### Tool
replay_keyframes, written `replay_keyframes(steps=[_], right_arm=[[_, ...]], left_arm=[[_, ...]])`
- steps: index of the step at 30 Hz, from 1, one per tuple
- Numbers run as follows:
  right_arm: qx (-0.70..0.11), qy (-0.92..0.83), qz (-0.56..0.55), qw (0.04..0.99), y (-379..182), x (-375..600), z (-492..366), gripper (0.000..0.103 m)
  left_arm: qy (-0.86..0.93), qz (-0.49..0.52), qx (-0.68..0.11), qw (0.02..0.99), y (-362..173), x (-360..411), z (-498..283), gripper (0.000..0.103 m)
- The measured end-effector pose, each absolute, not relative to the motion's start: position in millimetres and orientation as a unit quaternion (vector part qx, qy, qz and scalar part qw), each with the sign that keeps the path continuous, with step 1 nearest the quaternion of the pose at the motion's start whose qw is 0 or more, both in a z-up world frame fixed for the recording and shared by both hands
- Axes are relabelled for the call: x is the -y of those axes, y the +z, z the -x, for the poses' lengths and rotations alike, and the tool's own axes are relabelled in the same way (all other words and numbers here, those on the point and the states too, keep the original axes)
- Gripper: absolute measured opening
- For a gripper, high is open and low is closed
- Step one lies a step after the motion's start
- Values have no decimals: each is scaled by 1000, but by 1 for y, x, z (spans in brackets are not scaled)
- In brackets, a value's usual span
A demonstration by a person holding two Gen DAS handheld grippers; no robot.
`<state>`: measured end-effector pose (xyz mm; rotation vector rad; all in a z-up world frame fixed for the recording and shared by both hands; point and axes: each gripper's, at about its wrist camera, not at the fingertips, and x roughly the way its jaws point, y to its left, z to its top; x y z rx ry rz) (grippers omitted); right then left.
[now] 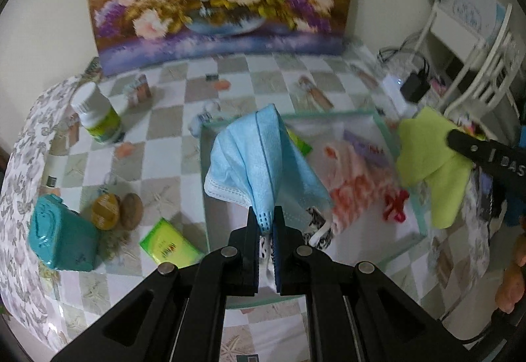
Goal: Organize soft objects
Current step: 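Lower the mask and cloth into the tray and open both grippers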
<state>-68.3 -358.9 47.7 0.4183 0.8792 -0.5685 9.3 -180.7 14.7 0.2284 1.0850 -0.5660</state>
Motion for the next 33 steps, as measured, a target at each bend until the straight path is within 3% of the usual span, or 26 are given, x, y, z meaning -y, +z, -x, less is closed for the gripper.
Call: replay_keyframes(steps=[10,24,27,28,29,30,33], right_arm=[[-531,-236,-249,775,-30,364,53,7],[-573,-222,-243,751,-53,356,45,8],[-577,-225,-239,748,-54,356,46,15],[-578,-226,-238,747,-54,355,46,23],[-579,-229,-236,746,-55,355,44,33],[-579,-232,-232,747,-54,355,44,41],[-575,-236,-227,750,-49,355,44,46]], left_arm=[[-260,-143,-565,770,-30,206,-11,8],[-245,-160,-590,752,-47,214,-13,9],[-239,-151,-597,751,-47,213,-14,27],[-237,-148,-599,751,-47,212,-15,41],[-235,-146,-600,751,-46,211,-15,47],[-235,-141,-601,751,-46,210,-16,47],[-237,-130,-605,749,-43,208,-17,49]])
